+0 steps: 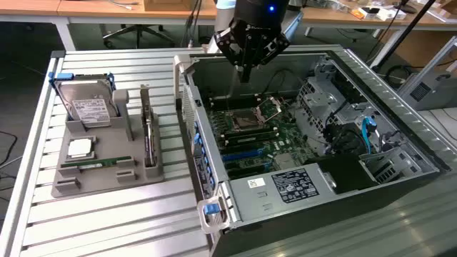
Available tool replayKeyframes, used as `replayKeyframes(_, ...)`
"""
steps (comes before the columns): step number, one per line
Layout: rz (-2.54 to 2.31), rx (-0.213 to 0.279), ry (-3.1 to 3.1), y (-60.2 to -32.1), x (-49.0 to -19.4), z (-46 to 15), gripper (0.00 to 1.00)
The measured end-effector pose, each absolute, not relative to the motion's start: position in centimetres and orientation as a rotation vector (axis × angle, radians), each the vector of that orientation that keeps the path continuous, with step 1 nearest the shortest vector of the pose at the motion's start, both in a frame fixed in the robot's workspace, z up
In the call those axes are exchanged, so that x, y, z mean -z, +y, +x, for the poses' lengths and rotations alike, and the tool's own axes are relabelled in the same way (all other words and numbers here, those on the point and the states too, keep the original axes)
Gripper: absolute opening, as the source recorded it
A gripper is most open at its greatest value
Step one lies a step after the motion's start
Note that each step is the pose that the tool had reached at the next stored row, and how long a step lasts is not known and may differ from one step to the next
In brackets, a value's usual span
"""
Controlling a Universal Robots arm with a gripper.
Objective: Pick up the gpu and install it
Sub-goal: 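Reach for the gpu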
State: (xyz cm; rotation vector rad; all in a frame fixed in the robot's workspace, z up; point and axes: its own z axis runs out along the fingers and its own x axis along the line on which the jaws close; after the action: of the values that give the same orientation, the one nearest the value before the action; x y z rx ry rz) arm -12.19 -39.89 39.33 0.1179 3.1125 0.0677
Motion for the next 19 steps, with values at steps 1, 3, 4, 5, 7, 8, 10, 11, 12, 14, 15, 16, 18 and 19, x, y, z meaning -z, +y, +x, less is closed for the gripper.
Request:
replayKeyframes(1, 0.118, -0.068, 3.112, -39.89, -39.33, -12.20, 0.11)
replayKeyframes(3, 0.118, -0.068, 3.113, -39.89, -39.33, -12.26, 0.11)
replayKeyframes(4, 0.118, -0.068, 3.112, -39.89, -39.33, -12.28, 0.11)
replayKeyframes(5, 0.118, -0.068, 3.112, -39.89, -39.33, -12.29, 0.11)
replayKeyframes(7, 0.118, -0.068, 3.113, -39.89, -39.33, -12.33, 0.11)
replayKeyframes(8, 0.118, -0.068, 3.113, -39.89, -39.33, -12.35, 0.11)
replayKeyframes(10, 0.118, -0.068, 3.112, -39.89, -39.33, -12.44, 0.11)
replayKeyframes(11, 0.118, -0.068, 3.112, -39.89, -39.33, -12.48, 0.11)
replayKeyframes(12, 0.118, -0.068, 3.112, -39.89, -39.33, -12.51, 0.11)
replayKeyframes(14, 0.118, -0.068, 3.112, -39.89, -39.33, -12.55, 0.11)
replayKeyframes(15, 0.118, -0.068, 3.112, -39.89, -39.33, -12.58, 0.11)
replayKeyframes(16, 0.118, -0.068, 3.112, -39.89, -39.33, -12.60, 0.11)
replayKeyframes(18, 0.118, -0.068, 3.113, -39.89, -39.33, -12.68, 0.11)
replayKeyframes(19, 0.118, -0.068, 3.112, -39.89, -39.33, -12.69, 0.11)
